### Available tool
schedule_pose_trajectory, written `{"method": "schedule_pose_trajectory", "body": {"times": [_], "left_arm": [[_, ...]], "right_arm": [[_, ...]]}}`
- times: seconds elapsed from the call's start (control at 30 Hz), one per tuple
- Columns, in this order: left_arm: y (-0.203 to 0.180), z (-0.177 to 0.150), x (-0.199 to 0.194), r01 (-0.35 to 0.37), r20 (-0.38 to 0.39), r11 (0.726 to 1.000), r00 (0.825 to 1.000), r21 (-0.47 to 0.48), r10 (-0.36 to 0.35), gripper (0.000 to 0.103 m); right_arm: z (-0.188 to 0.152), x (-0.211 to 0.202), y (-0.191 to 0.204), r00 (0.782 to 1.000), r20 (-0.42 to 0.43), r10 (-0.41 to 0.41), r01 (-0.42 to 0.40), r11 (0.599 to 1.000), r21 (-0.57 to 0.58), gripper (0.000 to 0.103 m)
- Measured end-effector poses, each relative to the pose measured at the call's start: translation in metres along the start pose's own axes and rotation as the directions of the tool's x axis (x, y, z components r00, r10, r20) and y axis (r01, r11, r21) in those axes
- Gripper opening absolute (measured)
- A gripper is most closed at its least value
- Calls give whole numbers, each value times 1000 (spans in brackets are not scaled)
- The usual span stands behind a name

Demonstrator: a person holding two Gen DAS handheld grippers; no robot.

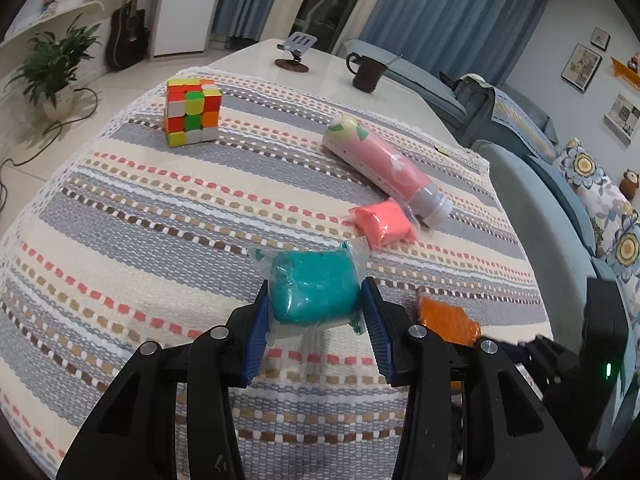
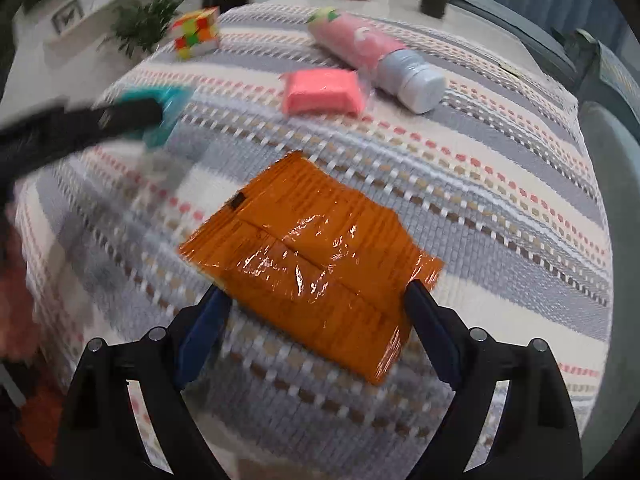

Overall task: Collect trash
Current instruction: 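Grasp the teal clay bag with the left tool while the right tool grasps the orange packet, then carry the teal bag and orange packet to the blue basket and release them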

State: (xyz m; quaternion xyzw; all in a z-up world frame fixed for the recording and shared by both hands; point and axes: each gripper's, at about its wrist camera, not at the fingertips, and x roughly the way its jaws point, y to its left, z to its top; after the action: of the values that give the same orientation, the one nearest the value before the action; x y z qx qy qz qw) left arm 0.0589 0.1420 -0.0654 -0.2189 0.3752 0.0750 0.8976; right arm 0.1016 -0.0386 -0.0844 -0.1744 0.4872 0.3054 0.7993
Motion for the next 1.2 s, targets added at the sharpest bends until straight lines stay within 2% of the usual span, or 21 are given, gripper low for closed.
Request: {"method": "schedule_pose_trajectory", "body": {"times": [0.07, 0.17, 0.23, 0.27, 0.33, 0.37, 0.43, 0.53, 0.7, 0.9, 1.0, 1.2], "left_arm": [[0, 0, 1, -3, 0, 1000, 1000, 1, 3, 42], [1, 1, 2, -3, -3, 1000, 1000, -6, 3, 42], [0, 0, 2, -3, -6, 1000, 1000, -4, 3, 42], [-1, 0, 3, -2, -7, 1000, 1000, -2, 2, 42], [-2, -1, 3, -1, -7, 1000, 1000, 6, 1, 42], [-3, -1, 3, 0, -7, 1000, 1000, 10, 0, 42], [-5, -2, 2, 6, -3, 1000, 1000, 19, -6, 42], [-12, -2, -1, 27, 11, 999, 1000, 46, -28, 42], [-30, 0, -19, 88, 50, 994, 995, 70, -92, 42], [-74, 13, -47, 174, 124, 978, 974, 118, -188, 42], [-110, 20, -53, 223, 148, 962, 958, 161, -247, 42], [-199, 21, -48, 332, 118, 900, 919, 281, -376, 42]], "right_arm": [[8, 3, -4, 1000, 7, -13, 13, 1000, 25, 84], [19, 4, -8, 1000, 15, -2, 1, 998, 62, 73], [24, 5, -15, 1000, 22, 15, -16, 997, 81, 58], [25, 3, -17, 999, 30, 17, -20, 996, 91, 54], [23, 0, -23, 999, 44, 12, -17, 993, 115, 35], [23, -1, -26, 999, 47, 14, -19, 992, 125, 31], [20, -7, -32, 998, 69, 17, -27, 987, 156, 14], [15, -20, -43, 994, 104, 17, -36, 981, 190, 4], [8, -59, -71, 983, 184, -1, -46, 966, 256, 3], [-4, -115, -115, 966, 245, -84, 1, 946, 323, 3], [-12, -140, -137, 956, 261, -137, 41, 939, 342, 3], [-46, -188, -189, 929, 268, -255, 136, 909, 394, 3]]}}
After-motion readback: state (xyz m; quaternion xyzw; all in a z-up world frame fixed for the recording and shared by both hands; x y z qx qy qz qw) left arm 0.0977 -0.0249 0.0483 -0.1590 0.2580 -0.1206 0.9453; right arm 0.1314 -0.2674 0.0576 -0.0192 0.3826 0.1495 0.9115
